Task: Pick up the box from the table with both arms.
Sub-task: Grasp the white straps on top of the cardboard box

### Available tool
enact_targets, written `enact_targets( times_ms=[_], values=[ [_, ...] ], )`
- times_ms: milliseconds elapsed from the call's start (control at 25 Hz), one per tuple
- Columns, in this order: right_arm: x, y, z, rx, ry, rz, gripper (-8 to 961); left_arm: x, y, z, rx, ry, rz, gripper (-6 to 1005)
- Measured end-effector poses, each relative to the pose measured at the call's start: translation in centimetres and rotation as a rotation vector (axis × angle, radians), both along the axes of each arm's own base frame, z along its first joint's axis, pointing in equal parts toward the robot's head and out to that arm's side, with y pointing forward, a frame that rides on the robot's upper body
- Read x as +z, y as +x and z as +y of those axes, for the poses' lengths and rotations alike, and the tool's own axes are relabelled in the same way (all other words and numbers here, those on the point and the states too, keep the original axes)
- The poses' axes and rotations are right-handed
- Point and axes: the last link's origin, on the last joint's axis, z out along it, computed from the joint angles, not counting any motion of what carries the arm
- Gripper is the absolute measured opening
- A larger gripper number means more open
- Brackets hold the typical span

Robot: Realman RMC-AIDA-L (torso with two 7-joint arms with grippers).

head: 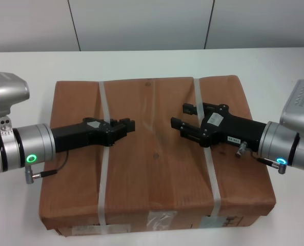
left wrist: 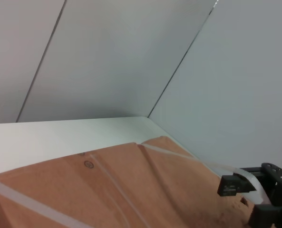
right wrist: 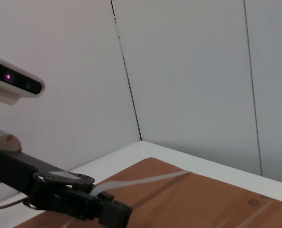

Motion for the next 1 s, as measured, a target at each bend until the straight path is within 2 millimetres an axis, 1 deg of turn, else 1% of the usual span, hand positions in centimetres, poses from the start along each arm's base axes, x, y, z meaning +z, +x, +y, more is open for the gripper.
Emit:
enact_targets(
  times_ms=[200, 400, 640, 1000],
  values=[
    [-0.03, 0.02, -0.04, -0.002, -0.001, 0.001, 552, -0.01, 0.04, 0.0, -0.002, 0.0, 0.0, 217],
    [-0.01, 0.1, -0.19, -0.013, -0.003, 0.014, 503, -0.01, 0.05, -0.03, -0.006, 0.0, 0.0, 59],
    [0.2, 0.07, -0.32, -0.111, -0.063, 0.097, 456, 0.02, -0.06, -0.26, -0.007, -0.003, -0.005, 64],
    [0.21, 0.07, -0.57, -0.108, -0.075, 0.102, 379, 0.08, 0.5, -0.77, -0.068, -0.015, -0.025, 65]
  ],
)
